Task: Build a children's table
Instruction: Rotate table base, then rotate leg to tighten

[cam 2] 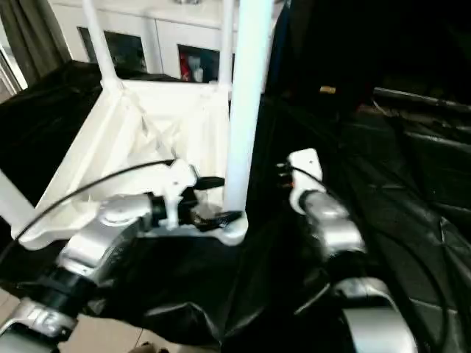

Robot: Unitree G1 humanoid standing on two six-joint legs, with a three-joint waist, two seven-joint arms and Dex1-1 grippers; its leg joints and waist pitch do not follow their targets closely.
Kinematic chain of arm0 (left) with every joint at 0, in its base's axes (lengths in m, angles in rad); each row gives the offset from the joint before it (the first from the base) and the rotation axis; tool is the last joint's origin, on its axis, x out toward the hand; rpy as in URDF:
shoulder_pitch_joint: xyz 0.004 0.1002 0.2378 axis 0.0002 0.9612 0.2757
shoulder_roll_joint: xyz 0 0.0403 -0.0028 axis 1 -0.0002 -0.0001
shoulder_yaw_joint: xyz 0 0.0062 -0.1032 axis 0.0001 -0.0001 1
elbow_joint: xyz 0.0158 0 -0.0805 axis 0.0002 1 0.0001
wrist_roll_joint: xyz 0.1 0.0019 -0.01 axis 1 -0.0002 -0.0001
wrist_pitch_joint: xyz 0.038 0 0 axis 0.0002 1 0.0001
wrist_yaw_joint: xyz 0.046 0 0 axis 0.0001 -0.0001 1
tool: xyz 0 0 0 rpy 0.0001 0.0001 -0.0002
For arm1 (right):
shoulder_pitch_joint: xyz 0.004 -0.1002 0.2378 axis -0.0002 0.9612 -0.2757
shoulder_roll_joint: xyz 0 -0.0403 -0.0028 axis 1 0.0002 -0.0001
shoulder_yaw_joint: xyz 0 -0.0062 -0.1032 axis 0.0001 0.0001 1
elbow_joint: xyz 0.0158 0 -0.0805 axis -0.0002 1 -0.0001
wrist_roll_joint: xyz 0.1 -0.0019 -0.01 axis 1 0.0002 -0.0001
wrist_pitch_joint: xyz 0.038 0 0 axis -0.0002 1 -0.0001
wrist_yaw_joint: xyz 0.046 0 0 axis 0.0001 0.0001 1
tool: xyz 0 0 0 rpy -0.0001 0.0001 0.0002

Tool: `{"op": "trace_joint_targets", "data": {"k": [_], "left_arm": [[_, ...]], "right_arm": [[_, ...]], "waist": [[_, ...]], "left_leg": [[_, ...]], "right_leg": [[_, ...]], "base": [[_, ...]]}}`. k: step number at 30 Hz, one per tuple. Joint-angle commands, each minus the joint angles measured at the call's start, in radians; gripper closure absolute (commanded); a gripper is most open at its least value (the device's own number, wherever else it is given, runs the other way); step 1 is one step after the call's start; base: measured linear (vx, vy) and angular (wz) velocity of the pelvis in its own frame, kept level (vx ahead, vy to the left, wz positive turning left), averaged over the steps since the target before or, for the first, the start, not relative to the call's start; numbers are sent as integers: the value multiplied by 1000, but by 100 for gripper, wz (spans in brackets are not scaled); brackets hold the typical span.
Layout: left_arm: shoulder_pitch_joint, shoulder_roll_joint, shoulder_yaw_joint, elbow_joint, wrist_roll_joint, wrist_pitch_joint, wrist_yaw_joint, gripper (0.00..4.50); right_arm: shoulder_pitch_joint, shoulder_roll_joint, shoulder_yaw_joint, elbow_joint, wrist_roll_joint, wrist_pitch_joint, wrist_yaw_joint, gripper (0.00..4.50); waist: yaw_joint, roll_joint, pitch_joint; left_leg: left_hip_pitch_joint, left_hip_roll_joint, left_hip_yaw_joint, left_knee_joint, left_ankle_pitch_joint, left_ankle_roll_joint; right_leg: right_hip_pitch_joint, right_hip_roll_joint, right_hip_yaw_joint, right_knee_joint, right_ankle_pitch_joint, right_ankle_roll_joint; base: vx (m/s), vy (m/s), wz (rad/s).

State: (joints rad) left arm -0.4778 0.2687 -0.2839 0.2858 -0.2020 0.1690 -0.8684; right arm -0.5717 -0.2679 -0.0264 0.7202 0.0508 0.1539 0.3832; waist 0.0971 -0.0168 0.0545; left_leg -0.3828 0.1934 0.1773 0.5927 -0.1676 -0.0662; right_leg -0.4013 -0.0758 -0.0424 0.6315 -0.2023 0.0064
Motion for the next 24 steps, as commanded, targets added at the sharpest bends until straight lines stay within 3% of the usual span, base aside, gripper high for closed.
{"op": "trace_joint_targets", "data": {"k": [1, 4, 5, 7, 8, 9, 10, 11, 13, 14, 15, 16, 18, 19, 22, 24], "left_arm": [[28, 33, -7, -31, -19, 6, -82, 2], [43, 81, -42, -13, -5, -12, -151, 20], [43, 81, -42, -13, -5, -12, -151, 20], [40, 93, -52, 6, 10, -31, -165, 50], [18, 112, -68, 66, 43, -73, -190, 50], [6, 117, -72, 92, 56, -90, -199, 61], [-13, 122, -76, 129, 76, -111, -205, 61], [-15, 123, -76, 132, 77, -113, -206, 70], [-54, 124, -80, 198, 104, -143, -215, 94], [-72, 123, -82, 223, 108, -151, -229, 105], [-78, 124, -83, 231, 109, -154, -234, 113], [-83, 124, -84, 239, 110, -156, -239, 127], [-130, 113, -88, 309, 109, -172, -271, 146], [-138, 110, -88, 324, 110, -178, -276, 160], [-202, 84, -84, 442, 123, -220, -312, 184], [-218, 76, -84, 470, 126, -225, -321, 198]], "right_arm": [[61, -50, 46, -139, 32, 54, 161, 166], [130, -128, 97, -274, 53, 82, 299, 166], [130, -128, 97, -274, 53, 82, 299, 166], [148, -155, 115, -310, 58, 86, 339, 166], [185, -213, 142, -389, 76, 100, 422, 166], [200, -237, 150, -422, 84, 108, 456, 166], [219, -264, 157, -462, 89, 115, 494, 166], [221, -266, 157, -466, 89, 115, 498, 166], [248, -305, 165, -522, 97, 120, 554, 166], [262, -319, 167, -552, 108, 131, 580, 166], [267, -324, 168, -563, 111, 136, 589, 166], [273, -329, 168, -574, 115, 140, 598, 166], [311, -368, 179, -652, 146, 186, 656, 166], [317, -374, 180, -663, 151, 193, 663, 166], [353, -415, 190, -738, 180, 240, 704, 166], [361, -423, 191, -750, 183, 249, 711, 166]], "waist": [[13, -7, -73], [23, 3, -73], [23, 2, -71], [26, 2, -68], [30, 17, -66], [31, 7, -64], [36, 17, -63], [38, 13, -63], [46, 13, -66], [49, 25, -67], [47, 16, -66], [48, 16, -68], [53, 25, -71], [54, 20, -71], [60, 28, -72], [61, 24, -71]], "left_leg": [[15, 25, -4, -60, -133, 33], [19, 30, -5, -59, -135, 50], [19, 30, -5, -61, -145, 50], [21, 32, -5, -65, -196, 29], [23, 31, -8, -67, -217, 21], [27, 33, -6, -68, -258, 15], [26, 33, -11, -71, -274, 7], [28, 33, -9, -72, -283, 8], [27, 33, -12, -71, -280, 0], [28, 34, -14, -70, -279, -4], [23, 33, -13, -71, -275, -1], [22, 34, -13, -69, -260, 5], [24, 35, -14, -65, -248, 9], [22, 33, -12, -64, -243, 18], [20, 32, -13, -61, -226, 30], [19, 33, -13, -62, -231, 29]], "right_leg": [[60, -54, 35, -61, 16, -222], [54, -55, 34, -58, 26, -229], [53, -52, 34, -62, 12, -228], [51, -56, 34, -69, -65, -228], [49, -57, 34, -72, -93, -224], [48, -56, 37, -80, -131, -207], [50, -59, 37, -80, -158, -198], [48, -57, 38, -87, -172, -188], [49, -61, 39, -83, -170, -185], [47, -64, 39, -80, -161, -193], [51, -62, 37, -81, -148, -200], [49, -62, 37, -78, -125, -211], [51, -63, 37, -73, -98, -221], [53, -61, 36, -74, -89, -223], [54, -63, 36, -76, -87, -227], [53, -65, 36, -77, -94, -231]], "base": [[0, 0, 0], [0, 0, 0], [0, 0, 0], [0, 0, 0], [0, 0, 0], [0, 0, 0], [0, 0, 0], [0, 0, 0], [0, 0, 0], [0, 0, 0], [0, 0, 0], [0, 0, 0], [0, 0, 0], [0, 0, 0], [0, 0, 0], [0, 0, 0]]}}
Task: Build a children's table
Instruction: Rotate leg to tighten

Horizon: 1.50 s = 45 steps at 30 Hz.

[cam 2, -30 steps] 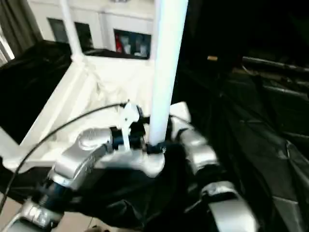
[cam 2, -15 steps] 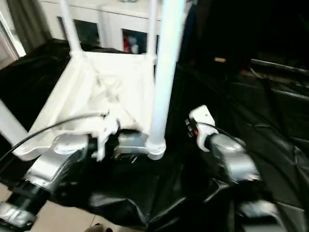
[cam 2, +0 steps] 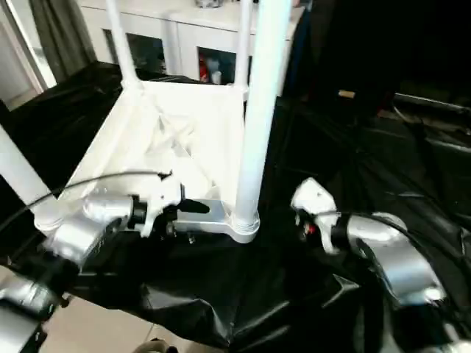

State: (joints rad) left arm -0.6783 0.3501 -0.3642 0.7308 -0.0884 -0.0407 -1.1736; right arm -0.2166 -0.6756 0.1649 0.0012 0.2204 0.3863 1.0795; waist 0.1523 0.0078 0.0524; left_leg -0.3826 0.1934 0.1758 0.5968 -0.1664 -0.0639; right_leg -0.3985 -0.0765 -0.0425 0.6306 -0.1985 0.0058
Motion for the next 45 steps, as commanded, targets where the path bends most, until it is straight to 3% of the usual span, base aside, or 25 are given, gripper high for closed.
{"op": "trace_joint_targets", "data": {"k": [1, 2, 15, 16, 17, 26, 27, 31, 32, 34, 36, 41, 44, 45], "left_arm": [[-35, -15, -2, 60, 15, -18, -37, 219], [-44, -19, -2, 77, 19, -21, -40, 219], [-142, -44, -11, 288, 78, -77, -62, 318], [-146, -44, -9, 295, 79, -79, -62, 318], [-149, -45, -7, 302, 80, -81, -62, 353], [-174, -43, 0, 390, 113, -114, -85, 412], [-174, -40, -1, 401, 120, -120, -88, 428], [-173, -40, 5, 415, 125, -127, -93, 448], [-169, -44, 14, 413, 118, -125, -94, 449], [-161, -53, 31, 406, 102, -120, -100, 450], [-148, -60, 45, 386, 82, -104, -113, 450], [-102, -71, 54, 316, 54, -87, -144, 450], [-29, -74, 63, 213, 36, -71, -157, 450], [-7, -76, 66, 181, 33, -63, -156, 450]], "right_arm": [[14, -20, -1, -41, 9, 21, 20, 166], [16, -22, -1, -43, 5, 22, 20, 166], [32, -53, -1, -89, 9, 57, 18, 166], [32, -52, 0, -90, 9, 58, 18, 166], [32, -52, 0, -90, 8, 59, 18, 166], [23, -41, 6, -98, 16, 80, 13, 166], [20, -24, -11, -98, 39, 108, -2, 140], [24, 6, -24, -97, 56, 122, -26, 122], [26, 19, -18, -89, 41, 111, -47, 109], [23, 50, -7, -65, 9, 80, -90, 93], [12, 85, 0, -40, -9, 52, -127, 79], [-17, 141, 14, -10, -2, 60, -160, 79], [-49, 185, 8, 38, -2, 37, -184, 79], [-58, 199, 2, 56, -1, 29, -189, 79]], "waist": [[7, 8, -68], [7, 4, -68], [9, 8, -70], [10, 8, -70], [10, 9, -69], [13, 9, -67], [13, 16, -67], [9, 14, -69], [9, 16, -70], [7, 7, -70], [1, 8, -71], [-2, 11, -69], [-9, 12, -70], [-11, 6, -69]], "left_leg": [[19, 33, -12, -66, -240, 23], [20, 33, -11, -66, -249, 21], [19, 34, -14, -65, -242, 24], [19, 34, -15, -65, -243, 24], [20, 36, -15, -66, -251, 22], [19, 34, -15, -69, -265, 19], [19, 34, -17, -69, -272, 16], [19, 35, -18, -72, -278, 12], [19, 36, -18, -72, -278, 11], [17, 34, -17, -71, -263, 12], [15, 33, -15, -70, -245, 14], [16, 34, -14, -72, -251, 18], [15, 37, -16, -76, -256, 14], [15, 36, -14, -74, -248, 19]], "right_leg": [[49, -65, 36, -78, -113, -232], [49, -65, 36, -80, -121, -232], [52, -68, 36, -79, -113, -240], [52, -68, 35, -80, -117, -241], [51, -68, 35, -80, -124, -243], [51, -71, 36, -89, -208, -219], [50, -71, 36, -90, -215, -217], [49, -70, 35, -88, -196, -223], [49, -71, 35, -87, -193, -224], [49, -71, 34, -85, -177, -228], [48, -73, 34, -83, -163, -233], [46, -71, 35, -85, -175, -232], [47, -74, 34, -81, -167, -237], [45, -74, 35, -82, -170, -238]], "base": [[0, 0, 0], [0, 0, 0], [0, 0, 0], [0, 0, 0], [0, 0, 0], [0, 0, 0], [0, 0, 0], [0, 0, 0], [0, 0, 0], [0, 0, 0], [0, 0, 0], [0, 0, 0], [0, 0, 0], [0, 0, 0]]}}
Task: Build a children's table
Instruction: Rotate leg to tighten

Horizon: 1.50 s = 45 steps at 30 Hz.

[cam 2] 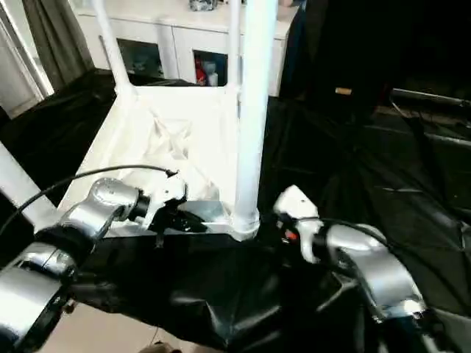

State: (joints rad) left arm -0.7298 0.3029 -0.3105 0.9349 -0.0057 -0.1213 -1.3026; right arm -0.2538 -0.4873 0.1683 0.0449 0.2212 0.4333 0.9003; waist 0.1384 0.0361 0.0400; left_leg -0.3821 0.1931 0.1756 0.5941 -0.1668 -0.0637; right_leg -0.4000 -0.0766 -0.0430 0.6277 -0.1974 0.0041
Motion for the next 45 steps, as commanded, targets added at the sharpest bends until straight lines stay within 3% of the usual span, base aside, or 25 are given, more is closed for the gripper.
{"op": "trace_joint_targets", "data": {"k": [1, 2, 3, 4, 5, 6, 7, 8, 10, 11, 13, 14, 17, 18, 24, 32, 35, 38, 39, 40, 41, 42, 43, 44, 45], "left_arm": [[44, -28, 13, -23, -49, 18, -27, 450], [56, -28, 14, -39, -49, 24, -24, 450], [74, -24, 17, -62, -50, 33, -20, 450], [78, -23, 17, -67, -50, 34, -19, 450], [88, -19, 19, -79, -51, 37, -17, 450], [101, -14, 22, -98, -55, 46, -13, 450], [110, -10, 24, -117, -56, 55, -12, 450], [118, -7, 25, -130, -56, 62, -10, 450], [128, -3, 27, -149, -55, 71, -6, 450], [133, 0, 31, -158, -53, 77, -1, 450], [137, 5, 37, -166, -50, 82, 5, 450], [139, 8, 38, -170, -49, 85, 6, 450], [143, 12, 39, -179, -45, 93, 8, 450], [143, 13, 38, -181, -44, 98, 6, 450], [149, 21, 30, -214, -32, 128, 6, 450], [140, 18, 1, -194, 21, 172, 62, 450], [132, -33, 1, -168, 49, 203, 178, 450], [104, -87, 7, -124, 76, 210, 305, 450], [88, -117, 12, -104, 81, 215, 358, 450], [65, -164, 22, -79, 85, 224, 436, 450], [53, -188, 26, -69, 84, 229, 468, 450], [37, -225, 31, -58, 82, 240, 511, 450], [29, -243, 29, -54, 87, 242, 532, 450], [23, -255, 26, -52, 92, 244, 547, 450], [19, -266, 18, -53, 99, 241, 546, 450]], "right_arm": [[-21, 10, -2, 13, -2, -18, -10, 79], [-26, 16, -3, 22, -1, -22, -10, 79], [-34, 22, -1, 31, 0, -23, -9, 79], [-35, 24, -1, 33, 1, -23, -8, 79], [-40, 27, 1, 36, 1, -24, -6, 79], [-49, 31, 6, 43, 5, -20, 0, 79], [-54, 30, 10, 49, 5, -21, 8, 79], [-58, 29, 13, 55, 4, -20, 15, 79], [-63, 28, 19, 64, 2, -23, 24, 96], [-66, 27, 24, 71, -1, -27, 32, 96], [-72, 23, 37, 86, -7, -41, 52, 109], [-75, 22, 41, 92, -8, -45, 61, 109], [-78, 22, 45, 101, -12, -49, 68, 109], [-81, 23, 46, 107, -13, -49, 70, 109], [-106, 39, 51, 151, -16, -58, 72, 165], [-72, 102, 16, 152, 3, -34, -17, 177], [-69, 193, -11, 226, -42, -28, -208, 178], [-82, 265, -31, 276, -77, -19, -362, 178], [-96, 305, -49, 307, -88, -13, -444, 178], [-124, 360, -75, 356, -98, -15, -552, 178], [-140, 385, -88, 381, -98, -20, -598, 178], [-166, 424, -108, 419, -96, -30, -657, 178], [-180, 442, -111, 436, -92, -36, -668, 178], [-189, 455, -113, 446, -91, -40, -675, 178], [-197, 467, -108, 454, -92, -51, -670, 178]], "waist": [[4, -19, -57], [4, -32, -56], [10, -24, -58], [10, -28, -56], [10, -26, -55], [7, -34, -54], [8, -30, -56], [5, -40, -54], [2, -36, -53], [1, -44, -53], [2, -39, -53], [4, -46, -55], [4, -46, -55], [5, -52, -54], [2, -46, -53], [-6, -51, -50], [-23, -48, -41], [-37, -49, -33], [-45, -46, -28], [-57, -36, -25], [-64, -36, -28], [-71, -34, -33], [-69, -22, -36], [-69, -25, -39], [-66, -27, -39]], "left_leg": [[16, 36, -12, -70, -246, 21], [16, 36, -8, -69, -238, 28], [17, 38, -10, -70, -232, 30], [16, 38, -10, -71, -230, 32], [16, 38, -10, -73, -234, 30], [15, 38, -9, -75, -241, 27], [17, 39, -11, -75, -246, 24], [16, 39, -10, -76, -249, 24], [15, 37, -10, -77, -252, 23], [14, 37, -9, -77, -250, 24], [15, 37, -9, -76, -238, 25], [14, 38, -10, -76, -227, 29], [13, 37, -8, -75, -209, 34], [12, 36, -7, -74, -205, 38], [14, 36, -8, -77, -221, 28], [15, 36, -8, -79, -231, 24], [14, 33, -15, -92, -312, -19], [41, 31, -25, -97, -468, -59], [48, 28, -31, -98, -511, -66], [56, 24, -38, -99, -566, -73], [60, 23, -41, -100, -585, -74], [59, 24, -49, -106, -602, -73], [59, 25, -51, -109, -609, -71], [51, 31, -52, -120, -589, -61], [55, 31, -48, -120, -582, -56]], "right_leg": [[45, -74, 36, -80, -177, -236], [45, -71, 36, -84, -184, -229], [42, -73, 37, -80, -196, -224], [42, -73, 37, -80, -211, -215], [41, -73, 37, -83, -222, -209], [41, -71, 37, -85, -233, -200], [40, -73, 37, -82, -236, -200], [40, -72, 37, -86, -243, -193], [39, -73, 37, -87, -263, -181], [40, -73, 37, -87, -267, -178], [37, -74, 38, -88, -268, -173], [39, -75, 38, -85, -257, -174], [39, -73, 38, -82, -218, -181], [39, -72, 37, -81, -215, -181], [38, -73, 37, -84, -241, -179], [36, -72, 38, -86, -249, -179], [34, -73, 36, -99, -374, -154], [17, -77, 31, -127, -593, -95], [15, -79, 26, -139, -663, -74], [16, -78, 12, -156, -716, -50], [19, -76, 3, -160, -723, -41], [32, -77, -8, -163, -684, -41], [38, -77, -14, -160, -651, -45], [52, -82, -18, -158, -557, -59], [47, -84, -15, -160, -539, -66]], "base": [[0, 0, 0], [0, 0, 0], [0, 0, 0], [0, 0, 0], [0, 0, 0], [0, 0, 0], [0, 0, 0], [0, 0, 0], [0, 0, 0], [0, 0, 0], [0, 0, 0], [0, 0, 0], [0, 0, 0], [0, 0, 0], [0, 0, 0], [0, 0, 0], [0, 0, 0], [0, 0, 0], [0, 0, 0], [-54, 37, -13], [-54, 37, -13], [-40, 57, -16], [-13, 70, -17], [-13, 70, -17], [-4, 61, -9]]}}
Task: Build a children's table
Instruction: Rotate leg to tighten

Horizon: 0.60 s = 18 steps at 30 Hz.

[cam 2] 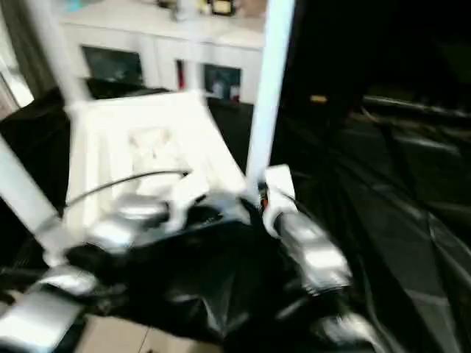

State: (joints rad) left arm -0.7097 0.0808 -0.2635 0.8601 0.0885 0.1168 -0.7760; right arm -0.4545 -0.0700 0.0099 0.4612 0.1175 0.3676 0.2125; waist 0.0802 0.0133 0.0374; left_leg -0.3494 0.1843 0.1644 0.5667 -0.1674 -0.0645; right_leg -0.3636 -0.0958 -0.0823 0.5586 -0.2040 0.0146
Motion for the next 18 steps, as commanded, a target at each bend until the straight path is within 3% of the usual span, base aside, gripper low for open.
{"op": "trace_joint_targets", "data": {"k": [1, 3, 4, 6, 8, 9, 12, 14, 15, 17, 18], "left_arm": [[-5, -54, -34, 20, 11, 4, 22, 450], [-8, -58, -38, 21, 15, -1, 15, 450], [-10, -56, -41, 19, 18, 0, 3, 450], [-6, -25, -48, 10, 24, -4, -45, 450], [-5, -15, -50, 9, 26, -4, -58, 450], [8, 28, -60, -5, 25, -19, -126, 450], [29, 82, -69, -29, 16, -33, -220, 450], [44, 124, -75, -53, 5, -41, -303, 450], [56, 160, -78, -79, -7, -52, -376, 450], [61, 176, -79, -92, -14, -53, -412, 450], [64, 186, -80, -100, -20, -53, -435, 450]], "right_arm": [[-1, 61, 54, 39, 13, 2, 28, 178], [-2, 68, 62, 33, 10, -13, 43, 178], [0, 70, 66, 23, 14, -22, 64, 122], [5, 46, 85, -8, 17, -30, 137, 108], [4, 37, 90, -12, 16, -34, 157, 91], [16, -25, 121, -55, 23, -34, 263, 80], [42, -116, 142, -131, 41, -29, 384, 71], [60, -192, 144, -189, 60, -21, 474, 71], [75, -256, 147, -236, 81, 0, 559, 71], [84, -287, 151, -261, 95, 16, 606, 71], [89, -305, 154, -275, 103, 26, 636, 71]], "waist": [[-5, -12, -37], [-1, -10, -35], [-2, -11, -35], [6, -7, -37], [6, -10, -38], [8, -10, -40], [12, -13, -46], [17, -15, -47], [23, -20, -51], [27, -19, -51], [32, -14, -52]], "left_leg": [[24, 38, -31, -92, -557, -44], [19, 37, -27, -94, -525, -32], [17, 37, -27, -94, -520, -30], [18, 37, -25, -95, -499, -21], [11, 38, -24, -97, -482, -15], [6, 39, -23, -98, -455, -12], [1, 43, -14, -93, -375, 15], [8, 42, -8, -87, -372, 23], [2, 42, -5, -81, -318, 44], [-1, 42, 0, -75, -283, 57], [-3, 42, 1, -72, -250, 62]], "right_leg": [[6, -66, 30, -92, -506, -90], [4, -67, 38, -89, -493, -104], [5, -66, 40, -87, -487, -105], [4, -66, 48, -83, -453, -115], [10, -66, 51, -77, -419, -126], [14, -66, 51, -72, -383, -134], [19, -63, 57, -58, -264, -161], [14, -63, 58, -61, -279, -178], [21, -62, 62, -53, -224, -193], [16, -63, 63, -48, -191, -207], [19, -59, 62, -41, -152, -220]], "base": [[0, 0, 0], [0, 0, 0], [0, 0, 0], [0, 0, 0], [0, 0, 0], [0, 0, 0], [0, 0, 0], [0, 0, 0], [54, -46, 3], [62, -55, 3], [57, -59, 2]]}}
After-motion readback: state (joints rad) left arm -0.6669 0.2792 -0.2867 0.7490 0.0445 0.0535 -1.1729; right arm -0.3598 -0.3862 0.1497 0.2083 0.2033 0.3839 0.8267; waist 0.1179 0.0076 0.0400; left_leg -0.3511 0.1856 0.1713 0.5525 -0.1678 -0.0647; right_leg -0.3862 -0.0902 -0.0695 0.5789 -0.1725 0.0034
